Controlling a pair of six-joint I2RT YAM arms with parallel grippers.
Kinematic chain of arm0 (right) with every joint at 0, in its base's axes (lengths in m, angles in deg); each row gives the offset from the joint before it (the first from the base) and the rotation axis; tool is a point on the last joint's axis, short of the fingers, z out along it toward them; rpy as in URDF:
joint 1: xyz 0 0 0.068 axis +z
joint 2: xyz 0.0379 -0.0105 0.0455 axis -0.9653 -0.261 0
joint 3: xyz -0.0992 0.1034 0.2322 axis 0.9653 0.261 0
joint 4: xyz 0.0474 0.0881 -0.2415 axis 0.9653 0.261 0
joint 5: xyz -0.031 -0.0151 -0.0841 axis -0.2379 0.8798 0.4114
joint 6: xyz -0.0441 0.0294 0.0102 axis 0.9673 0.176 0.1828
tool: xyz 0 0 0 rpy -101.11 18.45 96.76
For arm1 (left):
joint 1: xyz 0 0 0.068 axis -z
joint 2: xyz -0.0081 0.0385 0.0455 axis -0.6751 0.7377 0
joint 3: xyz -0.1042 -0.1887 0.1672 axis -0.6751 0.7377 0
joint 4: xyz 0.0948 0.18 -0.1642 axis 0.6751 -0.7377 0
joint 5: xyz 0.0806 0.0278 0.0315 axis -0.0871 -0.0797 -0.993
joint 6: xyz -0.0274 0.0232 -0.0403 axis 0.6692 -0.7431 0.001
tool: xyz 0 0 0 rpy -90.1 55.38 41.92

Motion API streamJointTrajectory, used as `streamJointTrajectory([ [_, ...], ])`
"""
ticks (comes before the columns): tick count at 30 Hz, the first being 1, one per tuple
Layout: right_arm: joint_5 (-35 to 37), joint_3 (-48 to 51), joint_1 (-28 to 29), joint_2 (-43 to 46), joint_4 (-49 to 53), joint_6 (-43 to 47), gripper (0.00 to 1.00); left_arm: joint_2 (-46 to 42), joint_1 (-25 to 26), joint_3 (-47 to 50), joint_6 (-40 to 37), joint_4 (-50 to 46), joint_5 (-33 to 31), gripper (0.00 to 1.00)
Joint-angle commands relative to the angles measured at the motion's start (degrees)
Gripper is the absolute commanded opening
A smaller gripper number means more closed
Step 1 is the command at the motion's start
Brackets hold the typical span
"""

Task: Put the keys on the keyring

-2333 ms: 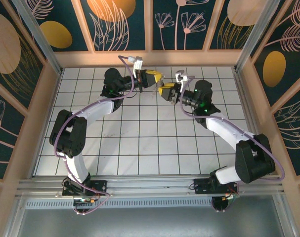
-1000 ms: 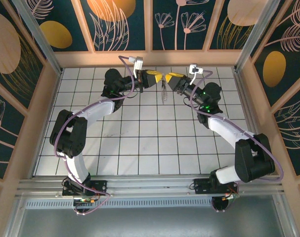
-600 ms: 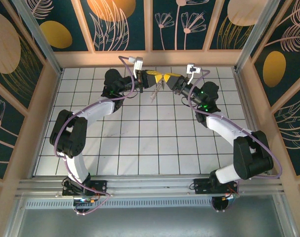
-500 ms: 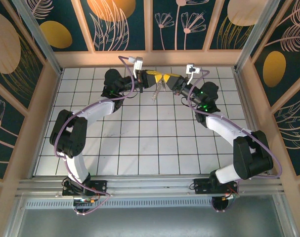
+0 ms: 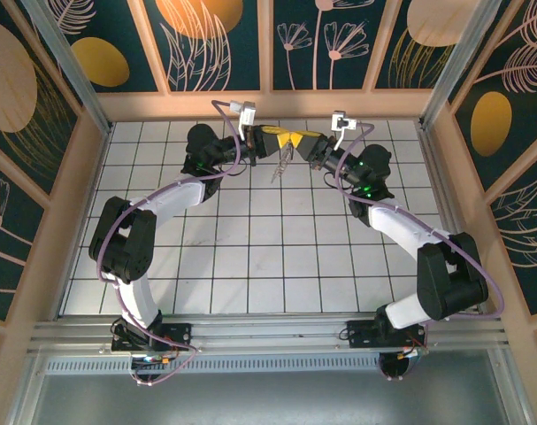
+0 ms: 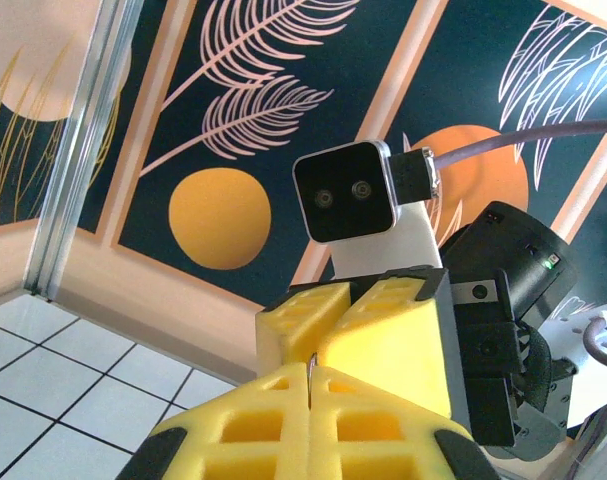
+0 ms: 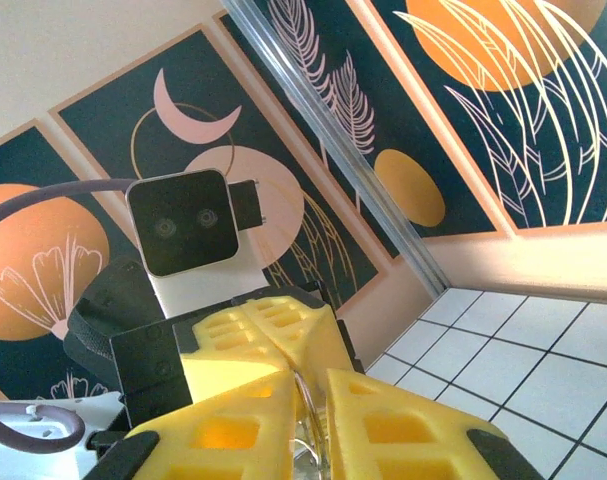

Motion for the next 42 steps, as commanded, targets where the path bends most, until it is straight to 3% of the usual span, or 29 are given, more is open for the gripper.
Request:
streamJointTrajectory([
  [1,-1.68,-1.94,0.36,-0.08,-0.68,0.90,0.07,-0.65,0.25,0.19,0.67,3.04,0.12,0.00],
  [3,-1.57,-2.04,0.19,0.03,0.32,1.75,0.00,-0.65,0.27,0.20,0.62,2.98,0.03,0.00],
  [7,-1.84,-2.08,-1.36,0.76,2.40,2.81,0.00,-1.11,0.29,-0.06,-1.04,0.46,-0.44,0.01],
  [11,-5.08,-3.27,-3.86,1.34,6.62,5.68,0.00,-2.76,-0.19,-0.07,-5.99,-5.32,-0.91,0.17],
  [18,-12.46,-10.53,-6.74,1.16,26.15,19.84,0.00,-5.52,-1.68,-0.95,-14.76,-16.26,-0.20,0.27],
  [27,-16.05,-21.06,-7.75,-2.50,50.07,36.96,0.00,-4.67,-2.66,-6.59,-28.60,-34.56,3.43,0.31],
  [33,-18.43,-23.80,-7.68,-4.08,56.53,42.37,0.00,-3.26,-2.83,-9.30,-33.54,-41.25,5.53,0.32],
  [42,-23.40,-25.64,-7.23,-6.95,57.01,42.51,0.00,-0.28,-2.83,-11.64,-34.31,-42.97,8.32,0.33],
])
